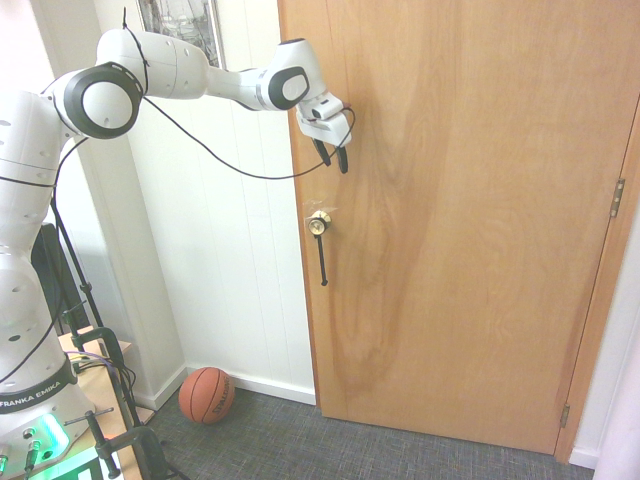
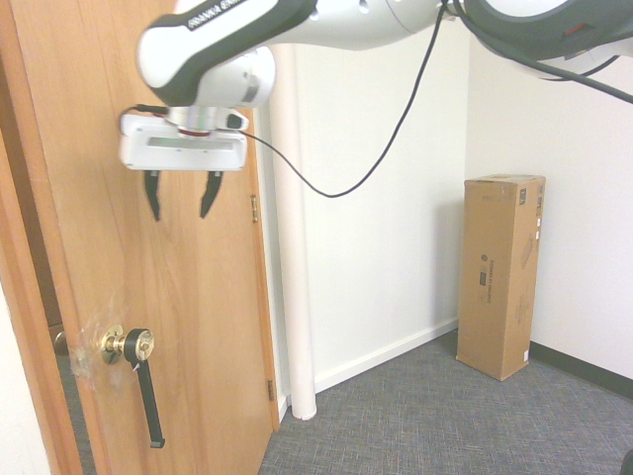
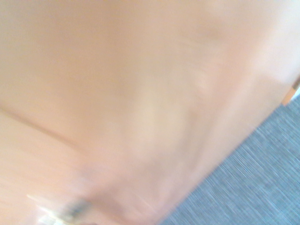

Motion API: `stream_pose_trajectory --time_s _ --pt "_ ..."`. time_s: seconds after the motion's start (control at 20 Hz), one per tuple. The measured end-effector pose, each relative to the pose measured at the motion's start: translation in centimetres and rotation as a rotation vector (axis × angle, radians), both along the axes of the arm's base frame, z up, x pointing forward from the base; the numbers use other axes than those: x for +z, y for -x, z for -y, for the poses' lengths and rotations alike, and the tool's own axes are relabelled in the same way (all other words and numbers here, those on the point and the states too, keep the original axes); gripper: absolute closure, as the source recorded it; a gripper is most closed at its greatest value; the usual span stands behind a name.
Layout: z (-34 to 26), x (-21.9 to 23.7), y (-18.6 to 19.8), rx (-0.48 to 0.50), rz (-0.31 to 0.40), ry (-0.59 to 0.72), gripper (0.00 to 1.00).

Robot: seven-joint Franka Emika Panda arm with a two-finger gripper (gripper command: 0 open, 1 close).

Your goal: Close the door

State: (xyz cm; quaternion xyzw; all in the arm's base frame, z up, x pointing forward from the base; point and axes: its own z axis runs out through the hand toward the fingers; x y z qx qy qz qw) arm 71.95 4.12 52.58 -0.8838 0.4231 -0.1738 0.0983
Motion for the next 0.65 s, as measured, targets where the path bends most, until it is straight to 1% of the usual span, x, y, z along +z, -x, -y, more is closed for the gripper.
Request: stream_pose_trajectory --time_s 0.15,0.4,0.65 --pt "-0.4 -0.3 0.2 0.049 -0.007 -0.003 0.00" --pt "-2.9 0.6 0.6 0.119 -0.007 -0.013 0.00" --pt "-2.2 -0.8 0.5 0.162 -0.033 -0.004 0.00"
